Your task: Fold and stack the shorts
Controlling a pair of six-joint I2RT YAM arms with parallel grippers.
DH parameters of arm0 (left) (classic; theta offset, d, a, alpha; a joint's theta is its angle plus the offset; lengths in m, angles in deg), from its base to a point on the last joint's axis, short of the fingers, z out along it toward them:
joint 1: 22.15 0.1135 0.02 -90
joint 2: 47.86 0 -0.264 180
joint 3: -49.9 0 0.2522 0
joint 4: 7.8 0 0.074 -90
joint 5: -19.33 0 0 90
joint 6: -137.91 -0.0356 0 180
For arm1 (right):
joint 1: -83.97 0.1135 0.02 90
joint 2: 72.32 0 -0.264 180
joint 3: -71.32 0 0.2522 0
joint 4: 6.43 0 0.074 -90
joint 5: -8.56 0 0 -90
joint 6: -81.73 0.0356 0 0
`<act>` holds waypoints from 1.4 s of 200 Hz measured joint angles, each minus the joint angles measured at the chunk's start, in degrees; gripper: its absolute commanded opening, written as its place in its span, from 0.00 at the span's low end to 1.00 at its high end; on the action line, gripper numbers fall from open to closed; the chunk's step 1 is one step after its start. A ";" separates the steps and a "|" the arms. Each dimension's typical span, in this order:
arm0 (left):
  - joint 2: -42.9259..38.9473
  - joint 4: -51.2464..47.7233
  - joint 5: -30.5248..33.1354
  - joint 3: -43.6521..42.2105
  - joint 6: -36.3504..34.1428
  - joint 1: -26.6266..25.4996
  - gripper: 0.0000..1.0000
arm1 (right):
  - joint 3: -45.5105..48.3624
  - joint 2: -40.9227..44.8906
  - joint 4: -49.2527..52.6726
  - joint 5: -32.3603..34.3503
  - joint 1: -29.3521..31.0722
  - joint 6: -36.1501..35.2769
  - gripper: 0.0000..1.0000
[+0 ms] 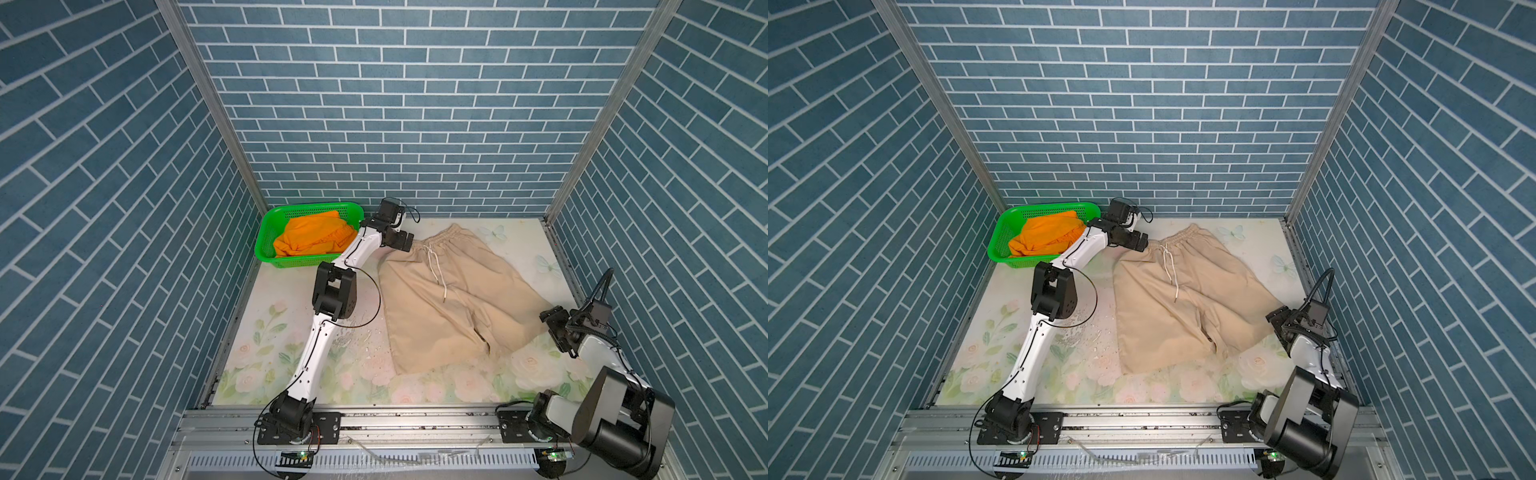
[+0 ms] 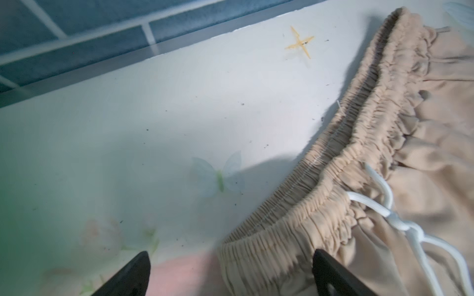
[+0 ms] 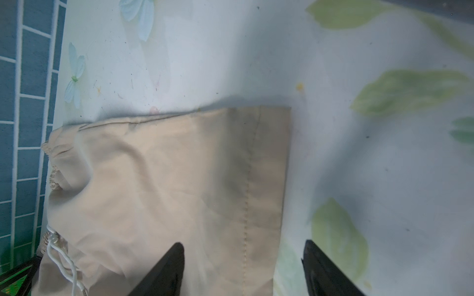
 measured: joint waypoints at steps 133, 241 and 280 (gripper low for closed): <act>1.31 -2.51 1.88 0.92 0.46 0.20 0.00 | -8.17 -23.54 -18.73 -7.26 -0.24 2.75 0.31; -17.27 -0.66 10.88 -17.53 3.32 3.76 0.00 | -23.65 -26.49 -14.40 -7.10 11.87 -4.72 0.64; -16.24 -0.02 8.35 -17.38 3.21 3.65 0.00 | -15.69 -2.40 -1.01 1.14 26.62 -12.41 0.64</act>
